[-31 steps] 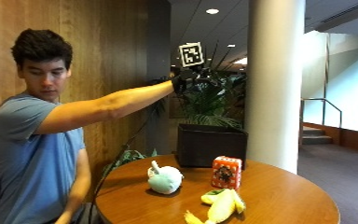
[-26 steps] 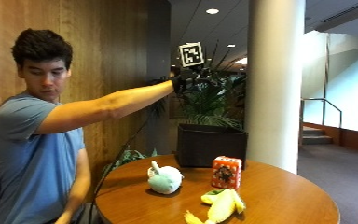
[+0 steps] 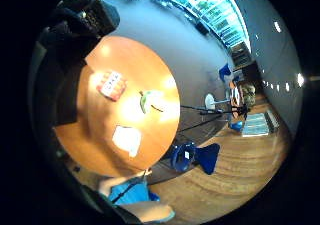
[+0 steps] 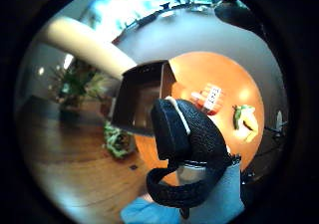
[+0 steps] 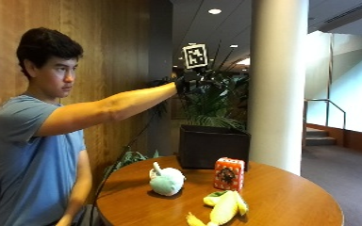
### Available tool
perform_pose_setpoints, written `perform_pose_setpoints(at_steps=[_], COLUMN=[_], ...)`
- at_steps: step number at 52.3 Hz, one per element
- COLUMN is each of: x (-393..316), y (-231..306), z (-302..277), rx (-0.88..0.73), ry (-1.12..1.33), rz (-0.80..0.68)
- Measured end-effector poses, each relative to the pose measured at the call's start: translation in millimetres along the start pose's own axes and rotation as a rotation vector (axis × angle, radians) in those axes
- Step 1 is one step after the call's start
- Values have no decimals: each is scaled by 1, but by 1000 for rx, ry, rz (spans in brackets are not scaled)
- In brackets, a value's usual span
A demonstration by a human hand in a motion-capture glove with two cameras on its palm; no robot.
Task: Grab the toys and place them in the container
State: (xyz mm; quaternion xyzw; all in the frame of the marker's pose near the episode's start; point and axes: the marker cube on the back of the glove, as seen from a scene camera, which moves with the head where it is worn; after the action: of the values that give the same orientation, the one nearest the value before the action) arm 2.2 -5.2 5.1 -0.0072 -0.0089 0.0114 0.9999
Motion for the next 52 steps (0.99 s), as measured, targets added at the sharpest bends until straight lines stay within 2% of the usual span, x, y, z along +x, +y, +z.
perform_pose_setpoints(at_steps=[7,13,44,50,52], x=[9,16,43,39,37], y=[-6,-10,-47,-51,-53], z=[8,23,182,208,216], rx=[-15,-45,-311,-369,-387], ry=[29,-1,13,-1,1], rz=[25,-19,-53,-32,16])
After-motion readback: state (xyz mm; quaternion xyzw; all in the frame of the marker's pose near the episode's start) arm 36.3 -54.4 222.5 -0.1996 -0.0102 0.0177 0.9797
